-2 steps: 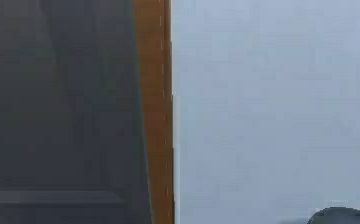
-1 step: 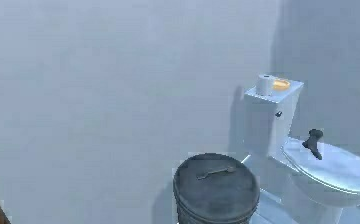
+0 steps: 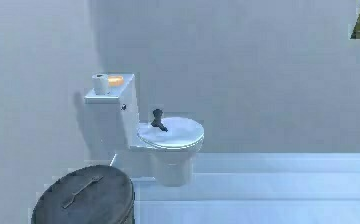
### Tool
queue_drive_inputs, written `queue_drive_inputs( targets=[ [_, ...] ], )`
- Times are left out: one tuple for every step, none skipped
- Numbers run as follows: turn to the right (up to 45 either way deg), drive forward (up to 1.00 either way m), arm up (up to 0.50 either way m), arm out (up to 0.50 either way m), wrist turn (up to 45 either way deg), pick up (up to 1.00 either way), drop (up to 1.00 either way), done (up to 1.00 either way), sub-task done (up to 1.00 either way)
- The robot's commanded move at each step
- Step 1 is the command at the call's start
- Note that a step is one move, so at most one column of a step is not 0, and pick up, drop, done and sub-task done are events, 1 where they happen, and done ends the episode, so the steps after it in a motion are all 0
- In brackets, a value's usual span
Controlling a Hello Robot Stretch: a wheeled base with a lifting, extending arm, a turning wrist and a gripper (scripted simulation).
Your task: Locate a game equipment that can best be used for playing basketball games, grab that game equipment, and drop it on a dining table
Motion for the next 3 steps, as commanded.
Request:
queue_drive_inputs(
  targets=[
    [45.0,0.0,0.0,0.0,0.0,0.0,0.0,0.0,0.0],
    [6.0,0.0,0.0,0.0,0.0,0.0,0.0,0.0,0.0],
    [3.0,0.0,0.0,0.0,0.0,0.0,0.0,0.0,0.0]
  ],
)
